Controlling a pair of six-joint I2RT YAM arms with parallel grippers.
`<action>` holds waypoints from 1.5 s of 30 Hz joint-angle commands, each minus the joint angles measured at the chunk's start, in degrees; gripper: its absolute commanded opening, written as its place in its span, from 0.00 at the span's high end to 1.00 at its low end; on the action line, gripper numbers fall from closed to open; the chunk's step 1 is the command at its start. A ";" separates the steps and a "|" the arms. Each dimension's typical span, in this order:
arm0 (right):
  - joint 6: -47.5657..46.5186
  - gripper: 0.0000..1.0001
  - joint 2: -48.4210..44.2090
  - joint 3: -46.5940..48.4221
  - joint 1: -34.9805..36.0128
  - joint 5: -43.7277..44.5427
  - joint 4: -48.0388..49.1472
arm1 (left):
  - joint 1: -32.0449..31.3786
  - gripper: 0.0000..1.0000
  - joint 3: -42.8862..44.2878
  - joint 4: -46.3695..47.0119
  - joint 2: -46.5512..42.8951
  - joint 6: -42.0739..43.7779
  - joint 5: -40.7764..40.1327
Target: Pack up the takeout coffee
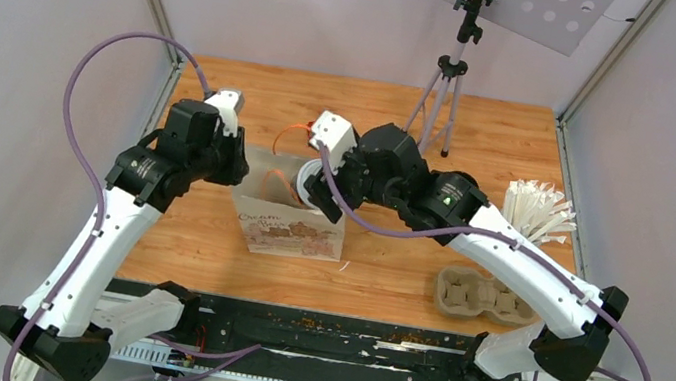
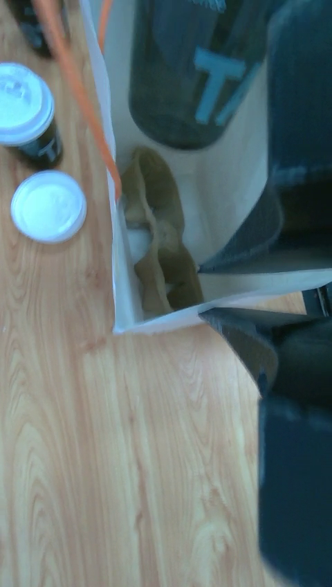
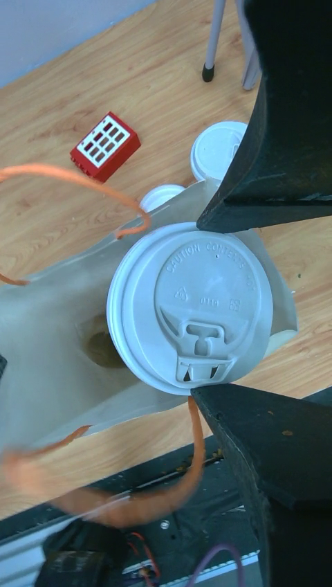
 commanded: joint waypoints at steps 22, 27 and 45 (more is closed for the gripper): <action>-12.15 0.24 -6.96 -6.73 10.26 9.61 -0.22 | 0.15 0.94 -18.85 27.91 -13.80 -10.37 30.72; -13.89 0.24 -7.02 -7.21 9.12 8.84 -1.43 | 0.17 0.94 -23.82 37.77 -15.21 -18.18 32.12; -21.01 0.25 -8.22 -11.89 5.08 7.22 -3.14 | -2.47 0.76 -28.70 51.89 -11.00 -16.20 33.74</action>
